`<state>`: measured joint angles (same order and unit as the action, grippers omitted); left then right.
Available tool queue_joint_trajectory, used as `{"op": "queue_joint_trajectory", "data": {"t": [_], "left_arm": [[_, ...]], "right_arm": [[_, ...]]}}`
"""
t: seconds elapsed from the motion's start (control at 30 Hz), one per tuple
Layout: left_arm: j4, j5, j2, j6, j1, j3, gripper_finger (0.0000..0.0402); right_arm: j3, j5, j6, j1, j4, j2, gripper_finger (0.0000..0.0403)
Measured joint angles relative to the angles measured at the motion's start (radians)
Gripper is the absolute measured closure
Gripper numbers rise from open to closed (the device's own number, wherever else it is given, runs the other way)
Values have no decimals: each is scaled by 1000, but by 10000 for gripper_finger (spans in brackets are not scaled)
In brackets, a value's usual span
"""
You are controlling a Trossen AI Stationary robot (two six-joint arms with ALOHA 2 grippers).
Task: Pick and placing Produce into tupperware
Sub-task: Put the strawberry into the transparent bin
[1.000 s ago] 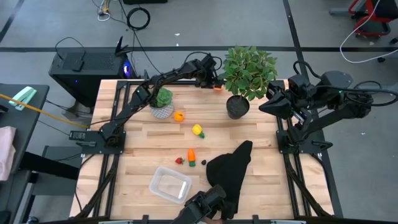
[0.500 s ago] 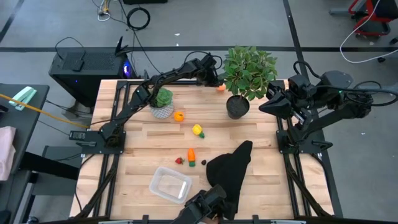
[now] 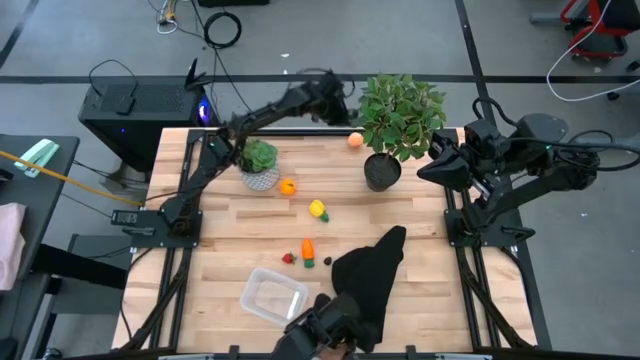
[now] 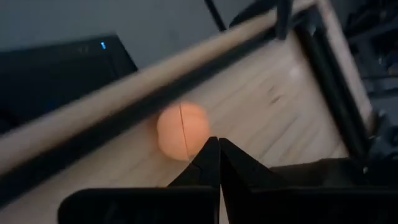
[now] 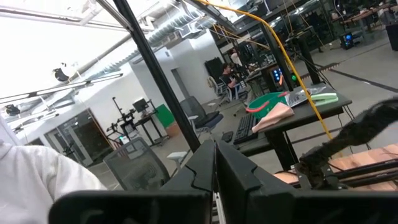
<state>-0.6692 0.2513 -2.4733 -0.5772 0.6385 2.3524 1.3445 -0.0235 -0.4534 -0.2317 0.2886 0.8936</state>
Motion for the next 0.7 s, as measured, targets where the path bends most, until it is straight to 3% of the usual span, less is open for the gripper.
{"op": "queue_joint_trajectory", "data": {"t": [0.23, 0.37, 0.53, 0.7], "left_arm": [[52, -19, 191, 18, 22, -1, 398], [221, -15, 311, 57, 18, -1, 399], [682, 23, 426, 51, 7, 0, 400], [1402, 3, 444, -89, -32, -29, 401]], "right_arm": [[0, 0, 27, 0, -23, 0, 380], [0, 0, 37, 0, -29, 0, 380], [0, 24, 38, 0, -31, 2, 380], [0, 25, 38, 0, -45, 13, 380]]}}
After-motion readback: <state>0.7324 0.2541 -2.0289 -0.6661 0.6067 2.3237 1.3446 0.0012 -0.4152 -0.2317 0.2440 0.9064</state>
